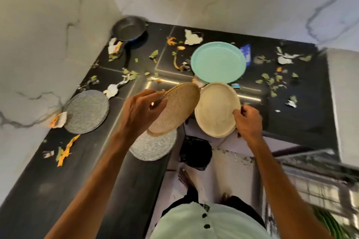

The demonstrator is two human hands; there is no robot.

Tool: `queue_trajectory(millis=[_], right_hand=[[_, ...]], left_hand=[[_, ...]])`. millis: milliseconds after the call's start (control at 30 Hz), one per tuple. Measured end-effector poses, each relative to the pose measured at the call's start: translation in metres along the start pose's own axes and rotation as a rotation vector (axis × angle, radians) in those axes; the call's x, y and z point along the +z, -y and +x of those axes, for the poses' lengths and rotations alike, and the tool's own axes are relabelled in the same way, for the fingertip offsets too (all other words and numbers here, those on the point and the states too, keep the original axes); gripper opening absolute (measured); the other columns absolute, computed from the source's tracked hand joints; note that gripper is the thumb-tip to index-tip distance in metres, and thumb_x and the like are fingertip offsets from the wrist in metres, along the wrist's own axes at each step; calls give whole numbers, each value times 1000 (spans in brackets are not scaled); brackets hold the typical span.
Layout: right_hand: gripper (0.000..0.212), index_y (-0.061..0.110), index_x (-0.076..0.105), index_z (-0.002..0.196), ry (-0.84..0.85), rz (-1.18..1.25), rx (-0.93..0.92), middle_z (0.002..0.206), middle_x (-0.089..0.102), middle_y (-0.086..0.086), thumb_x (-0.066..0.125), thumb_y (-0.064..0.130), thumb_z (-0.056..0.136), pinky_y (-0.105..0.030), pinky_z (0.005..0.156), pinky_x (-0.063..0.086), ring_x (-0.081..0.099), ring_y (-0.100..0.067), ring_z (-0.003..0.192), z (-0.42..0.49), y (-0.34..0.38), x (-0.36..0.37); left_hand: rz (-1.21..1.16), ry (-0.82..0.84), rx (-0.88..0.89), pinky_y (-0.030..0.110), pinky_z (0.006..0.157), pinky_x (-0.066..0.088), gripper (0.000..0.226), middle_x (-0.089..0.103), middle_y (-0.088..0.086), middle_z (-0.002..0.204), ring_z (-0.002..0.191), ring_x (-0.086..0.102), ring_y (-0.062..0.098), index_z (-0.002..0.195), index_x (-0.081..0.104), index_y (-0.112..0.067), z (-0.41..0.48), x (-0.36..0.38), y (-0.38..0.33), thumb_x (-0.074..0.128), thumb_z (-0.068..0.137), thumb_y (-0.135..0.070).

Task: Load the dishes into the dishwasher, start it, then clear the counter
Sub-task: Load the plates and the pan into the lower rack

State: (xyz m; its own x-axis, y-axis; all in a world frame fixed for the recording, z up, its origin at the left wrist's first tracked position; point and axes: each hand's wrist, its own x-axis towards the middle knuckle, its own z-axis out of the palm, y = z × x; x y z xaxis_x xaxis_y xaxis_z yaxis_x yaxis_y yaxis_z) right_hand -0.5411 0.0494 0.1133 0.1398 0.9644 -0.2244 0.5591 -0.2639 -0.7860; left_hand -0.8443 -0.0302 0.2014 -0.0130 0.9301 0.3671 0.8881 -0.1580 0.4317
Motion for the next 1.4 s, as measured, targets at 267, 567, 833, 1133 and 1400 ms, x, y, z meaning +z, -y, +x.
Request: queue_trajectory(millis=[267, 567, 833, 1133, 1400], right_hand=[[19, 7, 73, 107, -25, -43, -15, 94, 71, -3, 65, 20, 94, -32, 73, 53, 66, -21, 83, -65, -122, -120], [19, 6, 76, 102, -217, -82, 249, 95, 75, -12, 70, 18, 88, -38, 76, 56, 70, -30, 86, -161, -259, -245], [23, 15, 78, 100, -410, -6, 556, 89, 75, -7, 66, 24, 82, -31, 68, 51, 68, -27, 78, -198, -325, -299], [22, 13, 74, 105, -530, 14, 845, 100, 73, -11, 62, 19, 87, -31, 72, 44, 67, -35, 92, -174, -363, -323], [23, 11, 73, 106, -632, 18, 973, 100, 74, -13, 59, 16, 88, -34, 74, 49, 68, -35, 91, -121, -405, -342]], left_hand=[[-55, 228, 135, 28, 64, 52, 19, 73, -6, 85, 73, 66, 10, 105, 78, -22, -15, 75, -122, 74, 89, -32], [-27, 508, 298, 31, 68, 55, 22, 78, -3, 86, 81, 73, 19, 103, 79, -32, -54, 173, -289, 79, 82, -38], [-47, 727, 520, 33, 79, 58, 22, 77, -10, 97, 89, 73, 14, 101, 79, -32, -64, 255, -407, 68, 83, -31], [39, 964, 656, 34, 82, 55, 31, 76, -9, 100, 94, 70, 18, 106, 74, -31, -48, 364, -484, 62, 82, -16], [57, 1044, 758, 36, 83, 52, 27, 75, -6, 100, 92, 69, 20, 110, 73, -30, -23, 450, -534, 63, 87, -20]])
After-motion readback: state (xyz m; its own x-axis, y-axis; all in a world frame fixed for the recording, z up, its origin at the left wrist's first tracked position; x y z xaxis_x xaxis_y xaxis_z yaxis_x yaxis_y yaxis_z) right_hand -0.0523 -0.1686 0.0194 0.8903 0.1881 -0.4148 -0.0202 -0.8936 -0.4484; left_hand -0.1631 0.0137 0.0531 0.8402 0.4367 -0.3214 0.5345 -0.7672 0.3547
